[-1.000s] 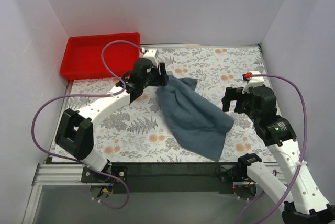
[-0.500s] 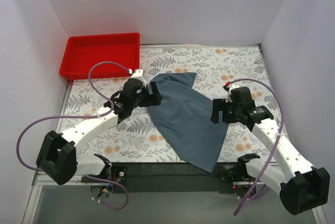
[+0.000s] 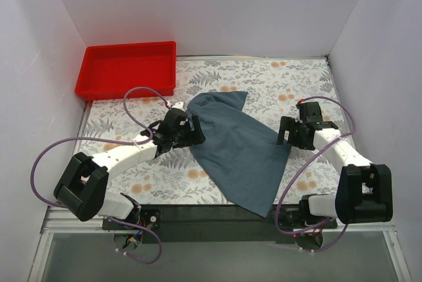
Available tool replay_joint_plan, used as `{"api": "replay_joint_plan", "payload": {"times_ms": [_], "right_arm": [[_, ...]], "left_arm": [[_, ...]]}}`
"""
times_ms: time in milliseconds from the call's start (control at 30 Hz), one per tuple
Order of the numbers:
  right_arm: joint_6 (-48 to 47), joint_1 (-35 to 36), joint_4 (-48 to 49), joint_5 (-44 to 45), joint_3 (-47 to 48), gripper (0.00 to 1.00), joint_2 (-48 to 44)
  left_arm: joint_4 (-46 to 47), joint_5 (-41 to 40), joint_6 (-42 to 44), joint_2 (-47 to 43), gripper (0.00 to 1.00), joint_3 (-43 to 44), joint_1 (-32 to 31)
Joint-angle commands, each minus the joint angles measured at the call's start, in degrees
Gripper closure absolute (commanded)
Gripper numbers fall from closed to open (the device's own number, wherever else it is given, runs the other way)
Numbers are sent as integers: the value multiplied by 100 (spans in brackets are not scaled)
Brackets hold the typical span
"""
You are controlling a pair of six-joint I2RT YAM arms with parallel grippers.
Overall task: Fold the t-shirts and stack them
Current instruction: Flatten the tshirt out
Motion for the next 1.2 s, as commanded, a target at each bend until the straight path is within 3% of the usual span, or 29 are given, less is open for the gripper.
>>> {"api": "replay_joint_plan", "payload": {"times_ms": [0, 200, 300, 367, 433, 533, 667, 733, 767, 800, 867, 900, 967, 1000, 1067, 1100, 1167], "right_arm": [[195, -20, 508, -441, 214, 19, 258], [204, -20, 745, -766, 66, 28, 594], [143, -20, 824, -995, -66, 43, 559], [73, -29, 798, -1179, -75, 74, 498], [-15, -29, 589, -1302, -14, 98, 226], [-217, -20, 316, -1819, 118, 99, -362], [-165, 382, -203, -3129, 145, 99, -1022], [98, 1338, -187, -3332, 31, 99, -1313], [482, 1734, -39, -3316, -5, 99, -1392], [660, 2503, 137, -3298, -40, 99, -1401], [950, 3202, 463, -3237, -14, 99, -1253], [891, 3736, 473, -2976, 134, 96, -1121], [628, 4013, 359, -2982, 600, 89, -657], [583, 4119, 315, -2982, 714, 79, -524], [539, 4111, 306, -2886, 1004, 69, -382], [512, 4102, 236, -2346, 1075, 59, -408], [512, 4015, 157, -1824, 1137, 50, -670]], "left_arm": [[155, -99, -134, 276, 35, 128, -9], [208, -161, -64, 707, 45, 285, -18], [234, -249, 32, 1058, 53, 399, -9], [217, -266, 112, 1279, 60, 522, -18], [226, -310, 296, 1664, 73, 785, -18], [173, -486, 734, 2375, 86, 1459, 17], [-117, -618, 1367, 3341, 87, 3033, 140], [-354, -618, 1622, 3765, 83, 3780, 149], [-407, -566, 1841, 4106, 76, 4549, 149], [-477, -496, 1904, 4240, 74, 4853, 149], [-478, -328, 2062, 4451, 64, 5520, 149], [-478, -293, 2107, 4479, 61, 5663, 149], [-443, -284, 2238, 4427, 51, 5691, 149], [-382, -310, 2274, 4252, 48, 5595, 149], [-267, -328, 2344, 3971, 41, 5253, 158], [-136, -363, 2388, 3569, 35, 4799, 158], [-4, -486, 2432, 3093, 29, 4235, 158]]}}
